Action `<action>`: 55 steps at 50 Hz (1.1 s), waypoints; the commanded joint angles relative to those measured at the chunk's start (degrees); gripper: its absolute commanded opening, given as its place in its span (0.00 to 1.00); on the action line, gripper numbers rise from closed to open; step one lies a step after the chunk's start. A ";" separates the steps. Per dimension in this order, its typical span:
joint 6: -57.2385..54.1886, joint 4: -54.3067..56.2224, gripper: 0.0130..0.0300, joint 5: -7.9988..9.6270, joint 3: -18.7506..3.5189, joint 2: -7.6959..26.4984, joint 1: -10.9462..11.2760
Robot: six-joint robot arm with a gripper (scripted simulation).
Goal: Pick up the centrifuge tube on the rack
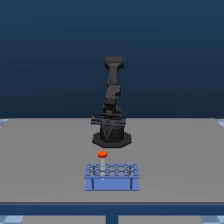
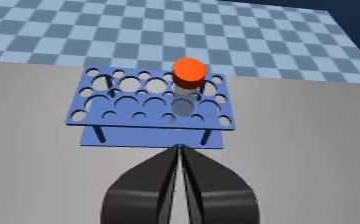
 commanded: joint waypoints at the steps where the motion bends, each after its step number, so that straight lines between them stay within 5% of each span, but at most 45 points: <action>1: 0.00 0.00 1.00 0.00 0.00 0.00 0.00; 55: 9.36 -9.38 1.00 -0.48 -0.55 0.94 -0.30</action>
